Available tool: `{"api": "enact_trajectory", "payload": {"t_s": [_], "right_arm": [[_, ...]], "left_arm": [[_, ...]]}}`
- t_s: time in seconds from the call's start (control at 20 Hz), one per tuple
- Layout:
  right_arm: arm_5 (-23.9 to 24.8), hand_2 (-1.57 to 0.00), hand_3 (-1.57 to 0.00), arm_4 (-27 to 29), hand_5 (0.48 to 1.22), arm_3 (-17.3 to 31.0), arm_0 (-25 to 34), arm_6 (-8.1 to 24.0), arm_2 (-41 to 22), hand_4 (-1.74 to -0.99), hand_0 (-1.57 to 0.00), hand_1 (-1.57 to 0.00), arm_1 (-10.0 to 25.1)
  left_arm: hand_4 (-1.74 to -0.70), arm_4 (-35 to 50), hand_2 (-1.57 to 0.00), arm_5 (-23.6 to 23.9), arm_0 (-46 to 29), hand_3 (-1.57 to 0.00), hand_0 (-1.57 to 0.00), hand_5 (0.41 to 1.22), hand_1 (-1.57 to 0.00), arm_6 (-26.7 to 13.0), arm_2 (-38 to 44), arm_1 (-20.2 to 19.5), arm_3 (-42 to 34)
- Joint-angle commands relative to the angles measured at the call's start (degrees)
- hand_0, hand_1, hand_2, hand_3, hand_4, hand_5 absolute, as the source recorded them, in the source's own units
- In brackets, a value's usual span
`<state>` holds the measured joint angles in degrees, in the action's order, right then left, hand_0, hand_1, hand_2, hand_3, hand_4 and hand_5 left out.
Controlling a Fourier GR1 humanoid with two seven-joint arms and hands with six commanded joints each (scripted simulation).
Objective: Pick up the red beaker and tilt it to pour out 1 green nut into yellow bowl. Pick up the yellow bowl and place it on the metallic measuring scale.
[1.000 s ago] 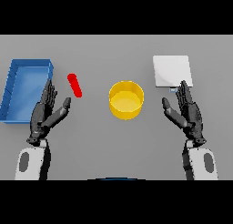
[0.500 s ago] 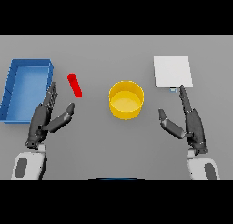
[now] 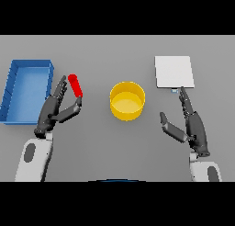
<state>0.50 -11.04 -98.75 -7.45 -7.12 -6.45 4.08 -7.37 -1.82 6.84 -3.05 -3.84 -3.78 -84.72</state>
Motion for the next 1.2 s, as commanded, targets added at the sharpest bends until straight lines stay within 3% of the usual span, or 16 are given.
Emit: {"api": "enact_trajectory", "payload": {"t_s": [0.0,0.25,0.75,0.9,1.05,1.15], "right_arm": [[0.07,0.0,0.0,0.18,0.679,0.36,1.02,1.7,0.45,-1.308,0.0,0.0,0.25],[0.07,0.0,0.0,0.8,0.687,0.13,0.48,1.56,0.73,-1.337,0.0,0.0,0.05],[-0.27,0.0,0.0,1.28,0.684,0.2,0.32,1.26,0.79,-1.329,0.0,0.0,-0.11],[-0.04,0.0,0.0,1.53,0.682,0.04,0.49,1.22,1.39,-1.315,0.0,0.0,0.25],[-0.34,0.0,0.0,1.8,0.682,0.19,0.73,2.35,1.79,-1.298,0.0,0.0,0.87],[0.0,0.0,0.0,1.36,0.684,-0.22,0.95,1.87,1.72,-1.291,0.0,0.0,0.94]], "left_arm": [[-1.38,-0.34,0.0,0.32,1.65,0.0,0.0,0.739,0.0,0.19,0.48,0.08,2.59],[-1.35,-0.23,0.0,1.12,8.04,0.0,0.0,0.72,0.0,2.42,3.38,0.08,13.02],[-1.31,-0.36,0.0,1.46,17.51,0.0,0.0,0.703,0.0,4.85,5.62,0.54,24.37],[-1.32,-0.37,0.0,1.2,19.93,0.0,0.0,0.71,0.0,5.61,6.49,0.04,27.91],[-1.36,0.11,0.0,0.81,21.54,0.0,0.0,0.735,0.0,9.17,7.13,0.59,30.64],[-1.42,0.3,-0.12,2.14,22.54,-0.08,-0.08,0.77,-0.08,9.87,7.71,1.99,32.59]]}}
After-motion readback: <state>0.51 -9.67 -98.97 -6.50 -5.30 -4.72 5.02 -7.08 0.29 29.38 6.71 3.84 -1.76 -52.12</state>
